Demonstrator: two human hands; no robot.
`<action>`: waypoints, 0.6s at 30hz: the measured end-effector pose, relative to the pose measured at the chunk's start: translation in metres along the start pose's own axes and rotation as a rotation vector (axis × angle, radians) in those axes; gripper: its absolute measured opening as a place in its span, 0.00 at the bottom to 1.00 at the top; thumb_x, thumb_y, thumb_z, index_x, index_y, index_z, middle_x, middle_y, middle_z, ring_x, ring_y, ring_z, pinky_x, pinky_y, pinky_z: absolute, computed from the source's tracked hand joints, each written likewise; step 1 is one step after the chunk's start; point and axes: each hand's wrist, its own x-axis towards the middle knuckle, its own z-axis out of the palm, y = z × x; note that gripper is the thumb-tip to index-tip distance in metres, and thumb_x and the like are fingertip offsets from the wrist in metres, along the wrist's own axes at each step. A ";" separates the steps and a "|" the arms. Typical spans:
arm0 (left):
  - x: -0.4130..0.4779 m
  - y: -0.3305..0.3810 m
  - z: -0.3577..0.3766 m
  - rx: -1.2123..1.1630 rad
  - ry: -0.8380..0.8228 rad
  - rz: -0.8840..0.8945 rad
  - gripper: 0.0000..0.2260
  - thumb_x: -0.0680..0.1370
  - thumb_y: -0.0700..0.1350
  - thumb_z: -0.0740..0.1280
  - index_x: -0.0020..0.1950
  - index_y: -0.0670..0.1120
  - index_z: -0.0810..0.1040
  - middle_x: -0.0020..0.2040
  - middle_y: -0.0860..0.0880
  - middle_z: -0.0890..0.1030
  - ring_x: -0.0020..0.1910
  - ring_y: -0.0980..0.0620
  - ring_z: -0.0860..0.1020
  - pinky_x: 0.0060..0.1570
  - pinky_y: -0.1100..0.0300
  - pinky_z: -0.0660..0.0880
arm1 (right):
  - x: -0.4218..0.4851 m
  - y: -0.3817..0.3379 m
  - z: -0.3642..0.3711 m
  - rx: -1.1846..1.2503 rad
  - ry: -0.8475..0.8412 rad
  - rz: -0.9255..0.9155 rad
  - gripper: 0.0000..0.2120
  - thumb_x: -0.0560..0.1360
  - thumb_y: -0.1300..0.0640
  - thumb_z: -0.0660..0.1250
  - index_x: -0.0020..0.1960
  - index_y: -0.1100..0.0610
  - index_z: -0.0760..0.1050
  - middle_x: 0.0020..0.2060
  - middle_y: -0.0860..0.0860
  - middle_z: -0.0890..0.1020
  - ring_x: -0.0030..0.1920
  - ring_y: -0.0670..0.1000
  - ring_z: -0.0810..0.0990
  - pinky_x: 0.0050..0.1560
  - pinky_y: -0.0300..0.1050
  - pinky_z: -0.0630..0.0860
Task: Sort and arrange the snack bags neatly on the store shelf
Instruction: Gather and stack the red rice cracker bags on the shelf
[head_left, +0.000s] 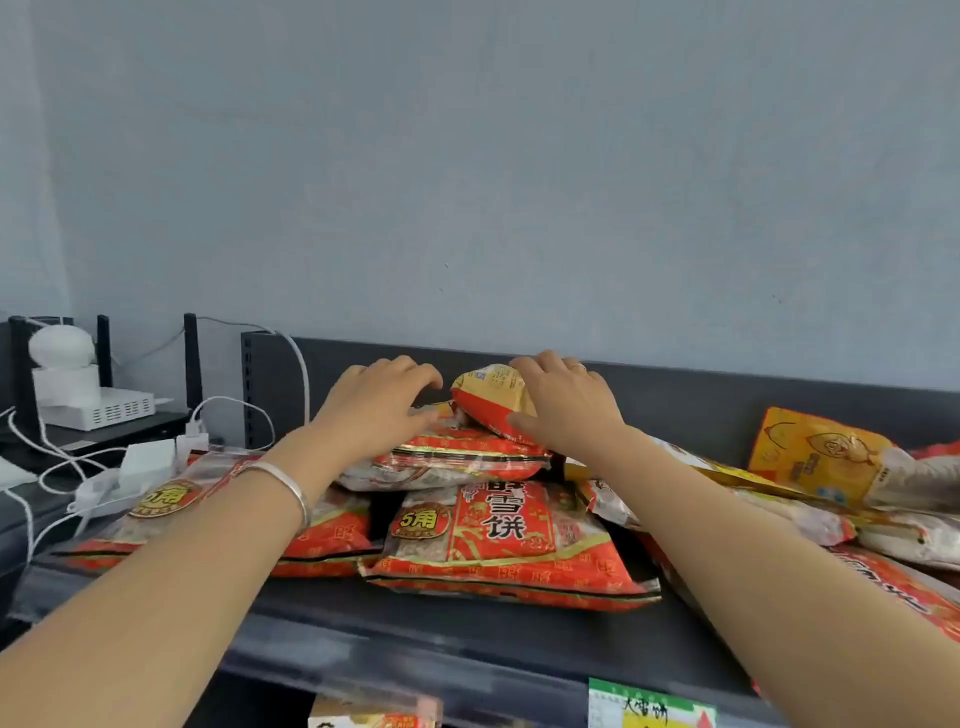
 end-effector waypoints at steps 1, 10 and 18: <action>0.005 0.003 0.001 -0.012 -0.021 -0.011 0.19 0.79 0.55 0.59 0.69 0.54 0.66 0.67 0.51 0.71 0.65 0.51 0.70 0.62 0.51 0.67 | 0.003 0.004 0.004 0.007 -0.022 0.017 0.33 0.74 0.42 0.65 0.74 0.50 0.59 0.69 0.53 0.70 0.68 0.58 0.69 0.64 0.57 0.70; 0.049 0.007 0.019 -0.053 -0.120 0.016 0.27 0.78 0.55 0.61 0.75 0.56 0.56 0.72 0.51 0.67 0.66 0.50 0.71 0.60 0.51 0.70 | 0.026 0.029 0.048 -0.012 -0.206 0.090 0.52 0.68 0.40 0.72 0.76 0.41 0.37 0.69 0.57 0.67 0.66 0.62 0.70 0.61 0.63 0.70; 0.085 0.021 0.031 -0.240 -0.151 0.096 0.32 0.78 0.53 0.64 0.76 0.59 0.50 0.71 0.50 0.65 0.62 0.50 0.72 0.55 0.53 0.75 | 0.029 0.038 0.042 -0.068 0.061 0.072 0.36 0.74 0.48 0.67 0.73 0.43 0.49 0.60 0.57 0.74 0.58 0.63 0.75 0.46 0.55 0.76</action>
